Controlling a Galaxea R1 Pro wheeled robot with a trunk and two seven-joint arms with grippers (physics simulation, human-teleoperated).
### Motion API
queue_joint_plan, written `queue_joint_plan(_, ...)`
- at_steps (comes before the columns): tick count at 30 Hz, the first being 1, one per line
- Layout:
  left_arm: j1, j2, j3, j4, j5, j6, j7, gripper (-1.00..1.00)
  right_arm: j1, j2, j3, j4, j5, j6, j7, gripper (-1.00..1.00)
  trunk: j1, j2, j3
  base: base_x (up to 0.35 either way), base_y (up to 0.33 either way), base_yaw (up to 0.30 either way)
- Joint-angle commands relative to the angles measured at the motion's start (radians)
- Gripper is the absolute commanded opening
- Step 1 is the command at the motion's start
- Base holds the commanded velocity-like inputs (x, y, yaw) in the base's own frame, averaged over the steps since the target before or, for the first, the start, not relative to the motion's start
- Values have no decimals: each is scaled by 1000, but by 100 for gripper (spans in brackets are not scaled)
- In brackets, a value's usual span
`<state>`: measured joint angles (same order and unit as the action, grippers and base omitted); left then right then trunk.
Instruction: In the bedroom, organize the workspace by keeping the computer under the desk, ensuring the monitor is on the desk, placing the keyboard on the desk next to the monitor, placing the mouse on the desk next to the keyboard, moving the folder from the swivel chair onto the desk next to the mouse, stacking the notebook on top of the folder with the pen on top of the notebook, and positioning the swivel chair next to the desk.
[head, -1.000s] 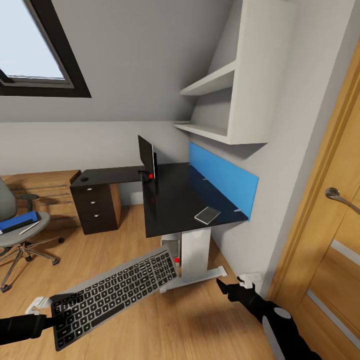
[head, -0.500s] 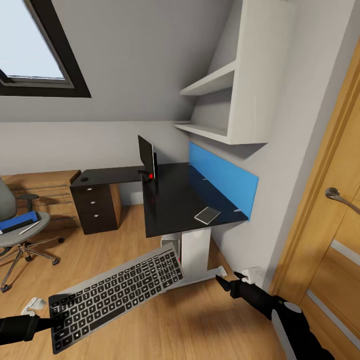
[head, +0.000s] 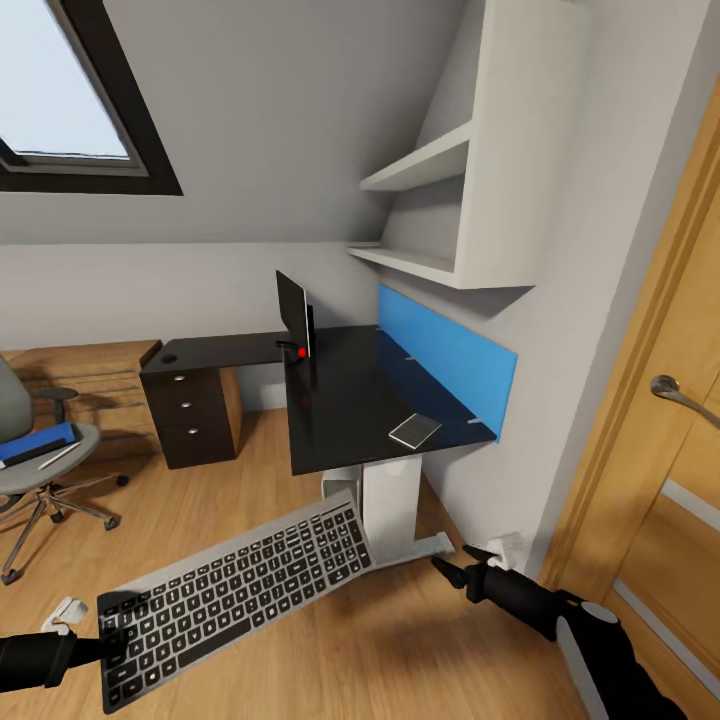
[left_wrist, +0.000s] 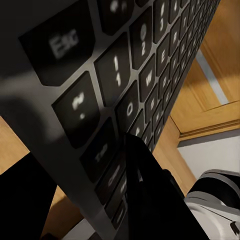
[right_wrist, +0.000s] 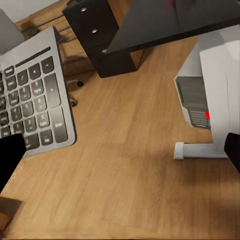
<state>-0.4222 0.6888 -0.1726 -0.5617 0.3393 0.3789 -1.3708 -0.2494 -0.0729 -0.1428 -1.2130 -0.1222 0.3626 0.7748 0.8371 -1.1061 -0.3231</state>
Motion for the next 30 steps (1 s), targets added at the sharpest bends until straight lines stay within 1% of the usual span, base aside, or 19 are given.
queue_joint_plan(1, -1, 1, -7, 0, 8, 9, 0, -100, -1, -1, -2, 0, -9, 18, 22, 100, 0, -1, -1, 0, 0, 0)
queue_joint_plan(2, -1, 2, -7, 0, 8, 9, 0, -100, -1, -2, -4, 0, -9, 27, 40, 100, 0, -1, -1, 0, 0, 0)
queue_joint_plan(3, -1, 2, -7, 0, 8, 9, 0, -100, -1, -8, -9, 0, -9, 43, 77, 100, 0, -1, -1, 0, 0, 0)
queue_joint_plan(4, -1, 3, -7, 0, 8, 9, 0, -100, -1, -13, -12, 0, -9, 49, 94, 100, 0, -1, -1, 0, 0, 0)
queue_joint_plan(5, -1, 4, -8, 0, 7, 8, 0, -100, -1, -23, -19, 1, -11, 59, 125, 100, 0, -1, -1, 0, 0, 0)
queue_joint_plan(6, -1, 4, -8, -1, 6, 8, 0, -100, -1, -27, -22, 1, -12, 63, 138, 100, 0, -1, -1, 0, 0, 0)
queue_joint_plan(8, -1, 5, -8, 0, -7, 8, 0, -100, -1, -42, -30, 1, -21, 71, 176, 100, 0, -1, -1, 0, 0, 0)
queue_joint_plan(9, -1, 5, -8, 0, -27, 6, 0, -100, -1, -52, -33, 2, -30, 76, 198, 100, 0, -1, -1, 0, 0, 0)
queue_joint_plan(11, -1, 5, -7, 0, -50, 2, 0, -100, -1, -61, -35, 2, -41, 81, 217, 100, 0, -1, -1, 0, 0, 0)
queue_joint_plan(13, -1, 5, -6, 0, -88, -11, -1, -100, -1, -77, -37, 3, -56, 93, 249, 100, 0, -1, -1, 0, 0, 0)
queue_joint_plan(15, -1, 4, -6, 0, -102, -16, -1, -100, -1, -86, -37, 4, -62, 98, 275, 100, 0, -1, -1, 0, 0, 0)
queue_joint_plan(20, -1, 3, -8, 0, -114, -27, -2, -100, -1, -98, -38, 5, -66, 103, 308, 100, 0, -1, -1, 0, 0, 0)
queue_joint_plan(30, -1, 2, -5, 0, -115, -53, -6, -100, -1, -105, -38, 6, -66, 104, 317, 100, 0, -1, -1, 0, 0, 0)
